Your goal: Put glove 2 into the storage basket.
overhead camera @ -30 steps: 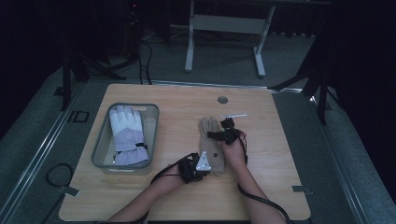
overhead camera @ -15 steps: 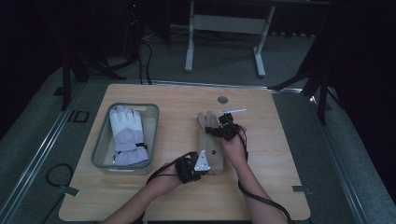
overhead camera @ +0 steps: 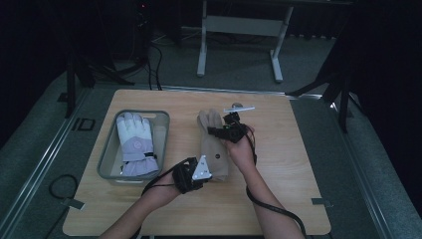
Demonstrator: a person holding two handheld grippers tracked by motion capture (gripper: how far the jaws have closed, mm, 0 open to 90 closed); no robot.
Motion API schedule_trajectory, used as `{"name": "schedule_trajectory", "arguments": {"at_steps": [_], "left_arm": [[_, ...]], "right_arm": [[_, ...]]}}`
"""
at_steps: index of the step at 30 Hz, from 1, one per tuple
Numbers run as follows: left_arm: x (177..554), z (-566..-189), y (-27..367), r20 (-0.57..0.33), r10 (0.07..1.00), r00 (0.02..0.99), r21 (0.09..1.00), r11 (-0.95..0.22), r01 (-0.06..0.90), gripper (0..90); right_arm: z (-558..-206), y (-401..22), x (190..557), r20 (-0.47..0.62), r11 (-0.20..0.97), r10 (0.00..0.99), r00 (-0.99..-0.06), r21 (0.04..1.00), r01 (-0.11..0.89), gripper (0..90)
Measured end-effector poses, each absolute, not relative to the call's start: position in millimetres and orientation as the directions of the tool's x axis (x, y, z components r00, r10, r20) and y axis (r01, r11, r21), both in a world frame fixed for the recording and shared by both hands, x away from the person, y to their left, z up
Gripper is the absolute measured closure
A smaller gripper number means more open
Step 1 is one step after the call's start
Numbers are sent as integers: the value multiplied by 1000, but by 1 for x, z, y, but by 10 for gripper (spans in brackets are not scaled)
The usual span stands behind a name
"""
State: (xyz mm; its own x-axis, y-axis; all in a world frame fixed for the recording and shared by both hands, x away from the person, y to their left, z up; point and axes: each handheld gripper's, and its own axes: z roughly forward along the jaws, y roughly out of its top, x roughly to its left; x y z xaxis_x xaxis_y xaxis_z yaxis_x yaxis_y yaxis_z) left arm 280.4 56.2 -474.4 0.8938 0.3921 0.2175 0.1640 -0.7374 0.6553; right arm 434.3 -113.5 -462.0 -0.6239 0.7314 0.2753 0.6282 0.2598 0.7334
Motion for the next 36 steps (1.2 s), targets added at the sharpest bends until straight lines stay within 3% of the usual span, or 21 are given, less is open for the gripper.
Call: {"name": "schedule_trajectory", "arguments": {"at_steps": [36], "left_arm": [[272, -441, 153, 263, 491, 830, 617, -748, 247, 833]], "right_arm": [[-413, 11, 439, 194, 371, 623, -758, 781, 503, 670]]}}
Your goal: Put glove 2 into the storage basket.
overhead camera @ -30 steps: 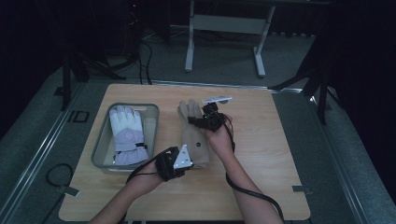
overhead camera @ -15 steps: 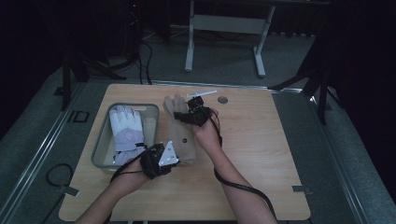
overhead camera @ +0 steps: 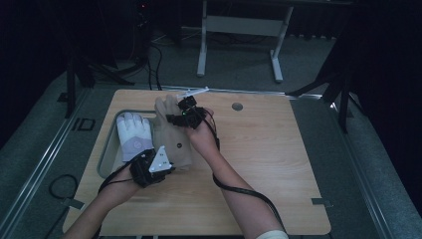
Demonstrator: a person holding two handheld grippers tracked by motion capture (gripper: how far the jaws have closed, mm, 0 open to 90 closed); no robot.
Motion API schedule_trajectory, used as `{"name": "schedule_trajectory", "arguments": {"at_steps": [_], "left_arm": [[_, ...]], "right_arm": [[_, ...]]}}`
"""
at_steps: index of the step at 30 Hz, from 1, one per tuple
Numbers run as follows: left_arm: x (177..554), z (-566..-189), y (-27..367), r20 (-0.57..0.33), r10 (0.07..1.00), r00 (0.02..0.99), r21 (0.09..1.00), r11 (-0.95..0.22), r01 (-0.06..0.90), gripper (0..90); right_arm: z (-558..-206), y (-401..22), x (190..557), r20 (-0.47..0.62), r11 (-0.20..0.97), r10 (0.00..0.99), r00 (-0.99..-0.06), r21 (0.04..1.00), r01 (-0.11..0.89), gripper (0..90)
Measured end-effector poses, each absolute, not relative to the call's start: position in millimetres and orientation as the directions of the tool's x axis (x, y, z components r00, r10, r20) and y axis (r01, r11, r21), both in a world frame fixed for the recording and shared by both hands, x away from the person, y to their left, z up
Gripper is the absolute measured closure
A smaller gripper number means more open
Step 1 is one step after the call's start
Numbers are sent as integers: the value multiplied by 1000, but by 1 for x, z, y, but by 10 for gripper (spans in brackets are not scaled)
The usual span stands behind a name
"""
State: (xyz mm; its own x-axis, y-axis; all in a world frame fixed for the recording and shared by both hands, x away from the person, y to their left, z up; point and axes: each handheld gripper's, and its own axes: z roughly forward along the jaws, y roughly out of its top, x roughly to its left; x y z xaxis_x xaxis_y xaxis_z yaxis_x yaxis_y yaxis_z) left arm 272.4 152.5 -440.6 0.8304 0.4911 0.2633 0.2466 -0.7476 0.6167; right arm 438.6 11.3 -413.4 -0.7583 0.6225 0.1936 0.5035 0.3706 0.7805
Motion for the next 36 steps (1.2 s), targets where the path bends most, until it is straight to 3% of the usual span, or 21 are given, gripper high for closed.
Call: {"name": "schedule_trajectory", "arguments": {"at_steps": [20, 36], "left_arm": [[265, -444, 214, 246, 573, 782, 607, -720, 337, 832], [267, -461, 244, 196, 638, 745, 610, -674, 416, 831]], "right_arm": [[-416, 88, 440, 183, 423, 547, -817, 782, 458, 670], [-446, 138, 454, 195, 483, 516, -834, 738, 472, 669]]}}
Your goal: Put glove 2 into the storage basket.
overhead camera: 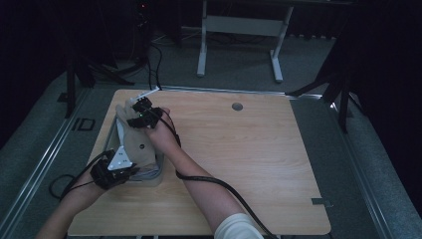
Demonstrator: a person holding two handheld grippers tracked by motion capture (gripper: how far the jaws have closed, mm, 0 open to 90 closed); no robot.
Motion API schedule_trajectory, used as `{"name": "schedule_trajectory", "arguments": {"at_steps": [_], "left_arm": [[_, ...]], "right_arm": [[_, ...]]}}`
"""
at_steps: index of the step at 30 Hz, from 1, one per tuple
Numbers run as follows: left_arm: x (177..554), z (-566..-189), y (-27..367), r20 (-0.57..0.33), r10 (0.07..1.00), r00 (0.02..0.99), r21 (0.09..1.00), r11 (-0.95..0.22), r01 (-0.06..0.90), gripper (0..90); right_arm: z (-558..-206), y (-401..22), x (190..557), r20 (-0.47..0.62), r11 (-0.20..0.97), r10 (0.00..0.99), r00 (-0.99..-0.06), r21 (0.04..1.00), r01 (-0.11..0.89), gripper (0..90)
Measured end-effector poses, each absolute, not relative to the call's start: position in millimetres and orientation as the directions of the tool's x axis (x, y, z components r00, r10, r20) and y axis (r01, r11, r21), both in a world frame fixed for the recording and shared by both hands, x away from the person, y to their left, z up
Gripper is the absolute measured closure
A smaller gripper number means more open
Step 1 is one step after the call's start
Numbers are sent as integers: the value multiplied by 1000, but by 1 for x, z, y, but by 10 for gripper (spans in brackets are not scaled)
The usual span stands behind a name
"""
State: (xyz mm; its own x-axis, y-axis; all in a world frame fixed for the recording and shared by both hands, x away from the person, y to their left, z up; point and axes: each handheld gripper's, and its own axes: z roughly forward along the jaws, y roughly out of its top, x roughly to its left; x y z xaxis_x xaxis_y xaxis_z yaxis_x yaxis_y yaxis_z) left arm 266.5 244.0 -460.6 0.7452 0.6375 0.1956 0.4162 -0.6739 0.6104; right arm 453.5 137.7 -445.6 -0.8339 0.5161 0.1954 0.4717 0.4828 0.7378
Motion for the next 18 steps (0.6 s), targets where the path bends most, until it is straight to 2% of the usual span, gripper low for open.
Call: {"name": "schedule_trajectory", "arguments": {"at_steps": [10, 15, 18], "left_arm": [[272, -468, 245, 162, 645, 746, 602, -664, 443, 829], [274, -470, 246, 132, 657, 742, 613, -643, 460, 823], [275, -470, 247, 115, 668, 735, 622, -626, 471, 801]], "right_arm": [[-472, 144, 463, 203, 524, 516, -832, 694, 494, 631], [-465, 137, 461, 171, 530, 518, -838, 704, 472, 475], [-457, 127, 463, 197, 509, 525, -828, 707, 491, 390]]}}
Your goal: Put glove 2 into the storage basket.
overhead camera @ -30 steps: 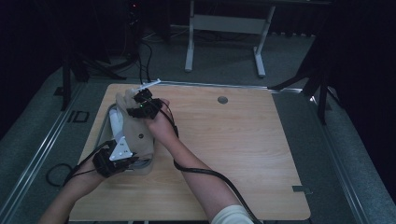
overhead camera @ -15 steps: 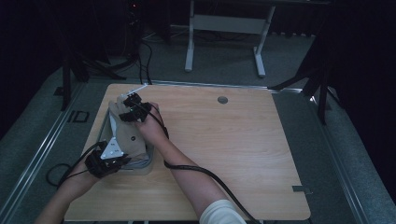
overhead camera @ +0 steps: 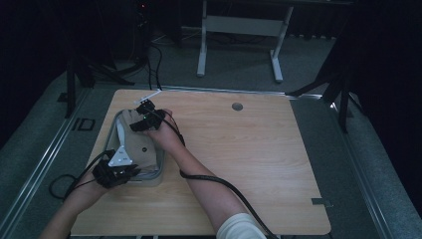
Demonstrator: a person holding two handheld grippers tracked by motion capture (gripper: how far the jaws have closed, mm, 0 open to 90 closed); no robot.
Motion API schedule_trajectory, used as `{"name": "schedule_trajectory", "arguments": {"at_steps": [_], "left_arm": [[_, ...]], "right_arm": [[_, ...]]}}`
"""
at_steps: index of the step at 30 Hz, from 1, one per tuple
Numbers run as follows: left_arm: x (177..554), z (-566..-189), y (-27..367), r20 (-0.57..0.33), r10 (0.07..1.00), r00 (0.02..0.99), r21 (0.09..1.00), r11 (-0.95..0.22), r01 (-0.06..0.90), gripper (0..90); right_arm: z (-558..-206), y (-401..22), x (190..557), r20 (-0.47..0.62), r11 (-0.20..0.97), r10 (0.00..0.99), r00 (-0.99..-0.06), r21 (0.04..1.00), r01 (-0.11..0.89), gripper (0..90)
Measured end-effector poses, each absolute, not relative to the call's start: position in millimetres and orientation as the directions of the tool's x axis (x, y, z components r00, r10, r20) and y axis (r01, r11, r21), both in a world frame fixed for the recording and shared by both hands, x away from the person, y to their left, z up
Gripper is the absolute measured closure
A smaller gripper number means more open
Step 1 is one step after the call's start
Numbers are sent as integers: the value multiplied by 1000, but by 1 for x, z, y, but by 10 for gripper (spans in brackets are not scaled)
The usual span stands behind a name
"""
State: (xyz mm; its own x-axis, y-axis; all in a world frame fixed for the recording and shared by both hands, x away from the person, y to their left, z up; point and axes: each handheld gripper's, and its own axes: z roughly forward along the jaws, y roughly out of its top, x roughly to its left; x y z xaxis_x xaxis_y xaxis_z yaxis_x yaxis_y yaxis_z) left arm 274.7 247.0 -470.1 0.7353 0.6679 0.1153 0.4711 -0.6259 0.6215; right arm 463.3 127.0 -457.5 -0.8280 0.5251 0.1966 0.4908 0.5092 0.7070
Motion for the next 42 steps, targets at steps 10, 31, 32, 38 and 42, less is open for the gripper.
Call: {"name": "schedule_trajectory", "arguments": {"at_steps": [10, 31, 32, 38, 42], "left_arm": [[273, -451, 247, 30, 723, 690, 720, -494, 488, 265], [272, -444, 191, -43, 661, 749, 781, -446, 438, 146], [272, -444, 185, -37, 653, 757, 778, -456, 432, 146], [269, -446, 166, -25, 628, 778, 791, -464, 399, 147], [270, -448, 155, -33, 610, 791, 796, -463, 390, 147]], "right_arm": [[-443, 102, 452, 193, 525, 461, -866, 727, 442, 197], [-437, 32, 429, 105, 535, 480, -871, 752, 386, 177], [-438, 29, 428, 106, 536, 480, -871, 751, 387, 177], [-443, 3, 423, 99, 530, 494, -864, 753, 390, 179], [-446, -13, 420, 81, 536, 518, -851, 745, 397, 179]]}}
